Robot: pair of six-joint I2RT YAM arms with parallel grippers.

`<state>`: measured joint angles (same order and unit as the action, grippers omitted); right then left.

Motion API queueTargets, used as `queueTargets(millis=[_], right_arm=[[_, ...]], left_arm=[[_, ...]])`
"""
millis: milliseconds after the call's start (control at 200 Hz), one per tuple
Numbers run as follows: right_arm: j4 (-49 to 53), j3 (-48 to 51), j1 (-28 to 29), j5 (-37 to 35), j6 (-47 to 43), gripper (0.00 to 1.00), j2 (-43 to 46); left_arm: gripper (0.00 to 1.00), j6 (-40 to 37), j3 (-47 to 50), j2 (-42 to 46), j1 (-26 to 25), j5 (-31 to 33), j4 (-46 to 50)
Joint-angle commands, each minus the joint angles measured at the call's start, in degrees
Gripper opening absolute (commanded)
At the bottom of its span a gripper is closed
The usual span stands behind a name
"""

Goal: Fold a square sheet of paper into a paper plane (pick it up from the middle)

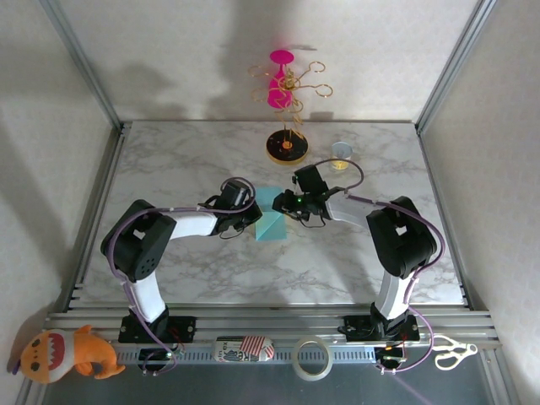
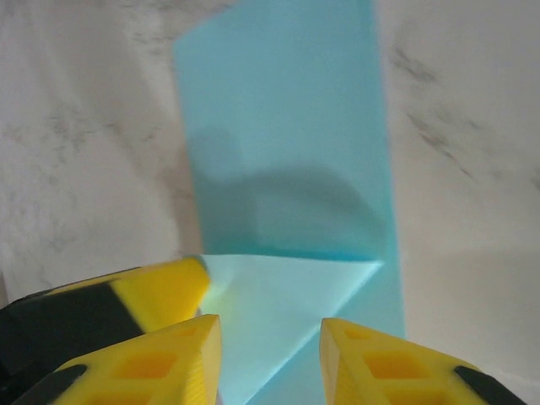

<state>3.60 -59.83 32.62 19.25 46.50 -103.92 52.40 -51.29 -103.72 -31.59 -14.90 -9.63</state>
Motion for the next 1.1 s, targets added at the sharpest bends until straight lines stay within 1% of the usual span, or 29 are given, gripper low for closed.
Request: queueTargets(millis=[0,110,195,300,911,1097], right_arm=[[-1.62,2.29,-0.36,-0.54,6.25,0.37,1.11],[-2.94,3.21,-0.37,-0.3,9.58,0.37,0.78],[-5.36,4.86,-0.32,-0.16,12.36,0.37,0.89],[-6.47,5.03,-0.37,0.64,13.68,0.37,0.14],[-7.73,3.01,0.52,3.21,13.18,0.35,-3.4],[-8.49,2.38,1.2,3.89,12.65,0.29,-4.35]], left_arm=[[0.0,0.89,0.43,-1.03,0.48,1.37,-1.7],[0.0,1.8,1.19,-1.44,0.57,0.23,-3.19],[0.0,2.56,1.6,-1.57,0.72,0.63,-3.29],[0.01,3.7,2.74,-1.4,1.04,1.44,-3.38],[0.0,5.22,4.69,-2.19,1.41,0.58,-4.52],[0.01,5.31,4.88,-2.02,1.37,0.42,-4.6]])
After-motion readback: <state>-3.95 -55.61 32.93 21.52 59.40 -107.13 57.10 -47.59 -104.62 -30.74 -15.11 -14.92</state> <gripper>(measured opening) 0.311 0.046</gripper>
